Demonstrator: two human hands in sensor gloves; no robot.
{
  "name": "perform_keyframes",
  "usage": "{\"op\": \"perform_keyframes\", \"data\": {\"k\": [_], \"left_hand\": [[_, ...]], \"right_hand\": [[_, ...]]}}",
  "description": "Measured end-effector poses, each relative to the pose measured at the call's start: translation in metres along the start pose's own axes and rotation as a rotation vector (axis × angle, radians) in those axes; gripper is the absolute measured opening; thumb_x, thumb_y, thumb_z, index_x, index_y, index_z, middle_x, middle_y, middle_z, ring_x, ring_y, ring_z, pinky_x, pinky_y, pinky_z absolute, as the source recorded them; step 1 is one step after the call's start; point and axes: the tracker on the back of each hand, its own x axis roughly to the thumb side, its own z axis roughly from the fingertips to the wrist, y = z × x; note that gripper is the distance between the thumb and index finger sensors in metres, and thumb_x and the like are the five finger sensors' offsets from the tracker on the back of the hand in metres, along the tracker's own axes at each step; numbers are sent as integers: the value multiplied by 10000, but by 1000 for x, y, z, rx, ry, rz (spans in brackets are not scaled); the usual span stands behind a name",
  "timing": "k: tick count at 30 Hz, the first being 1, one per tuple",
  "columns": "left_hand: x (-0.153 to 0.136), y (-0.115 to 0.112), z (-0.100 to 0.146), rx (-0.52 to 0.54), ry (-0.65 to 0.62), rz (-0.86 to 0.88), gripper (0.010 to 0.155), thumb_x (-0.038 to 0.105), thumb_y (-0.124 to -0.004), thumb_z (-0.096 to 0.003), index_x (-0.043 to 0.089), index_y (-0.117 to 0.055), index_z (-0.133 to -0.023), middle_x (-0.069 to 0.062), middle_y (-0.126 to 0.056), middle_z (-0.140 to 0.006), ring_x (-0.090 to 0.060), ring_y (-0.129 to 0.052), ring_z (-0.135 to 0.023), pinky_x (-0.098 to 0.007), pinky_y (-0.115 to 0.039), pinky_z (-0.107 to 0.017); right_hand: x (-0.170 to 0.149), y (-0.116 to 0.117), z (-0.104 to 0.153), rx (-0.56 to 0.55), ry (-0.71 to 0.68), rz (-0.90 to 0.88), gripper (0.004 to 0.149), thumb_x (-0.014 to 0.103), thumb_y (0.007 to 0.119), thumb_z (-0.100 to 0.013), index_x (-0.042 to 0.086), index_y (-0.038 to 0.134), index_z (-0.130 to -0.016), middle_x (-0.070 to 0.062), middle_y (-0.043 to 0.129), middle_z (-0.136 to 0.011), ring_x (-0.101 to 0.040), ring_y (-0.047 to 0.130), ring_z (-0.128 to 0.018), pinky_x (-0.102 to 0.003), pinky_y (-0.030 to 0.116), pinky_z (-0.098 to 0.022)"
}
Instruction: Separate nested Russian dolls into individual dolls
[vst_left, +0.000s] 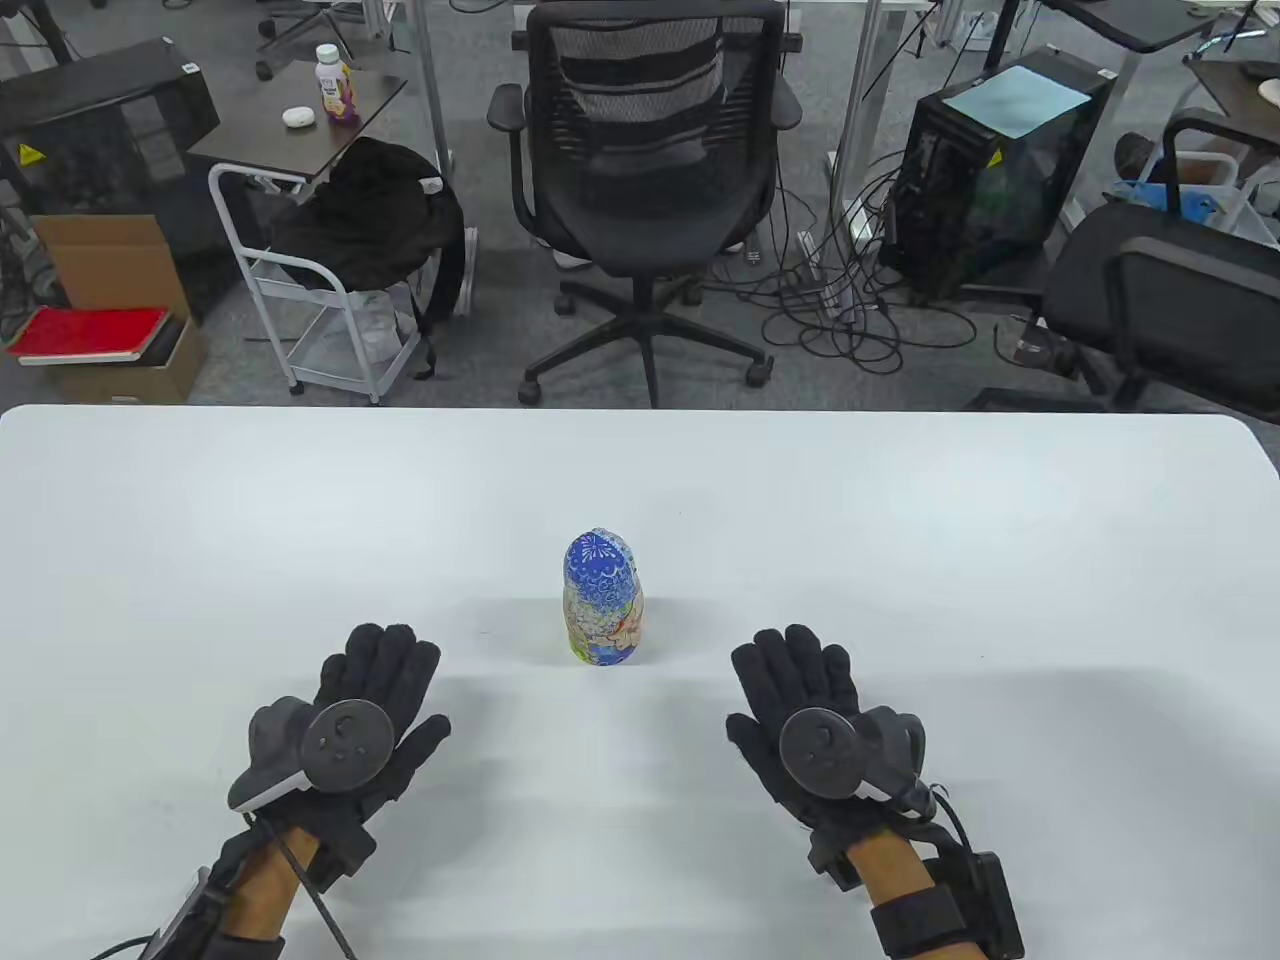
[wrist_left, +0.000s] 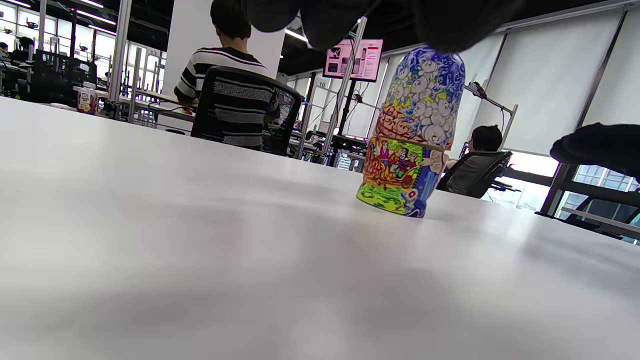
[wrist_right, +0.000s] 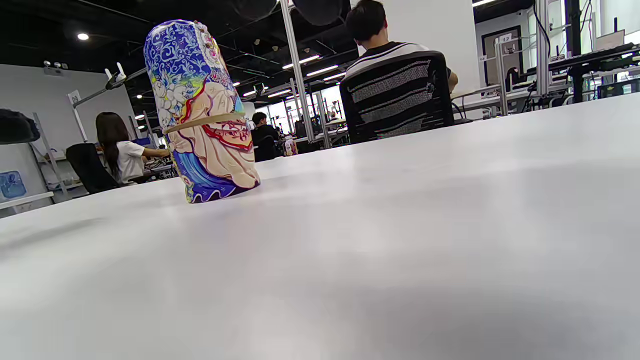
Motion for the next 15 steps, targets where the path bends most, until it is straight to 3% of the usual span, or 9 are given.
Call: {"op": "perform_keyframes", "data": {"k": [15], "left_hand": [[2,5,2,25,-2,20,729,512,-513,-614,90,-327,-1178,-259,-233,-1208,-506,-150,-1041,-665,-299,-691]], "right_hand": [[-1,0,0,-1,4,-6,725,552,495,-534,214,341,-1156,-200,320,-1234,-408,224,-1102,-569,188,-765]]}}
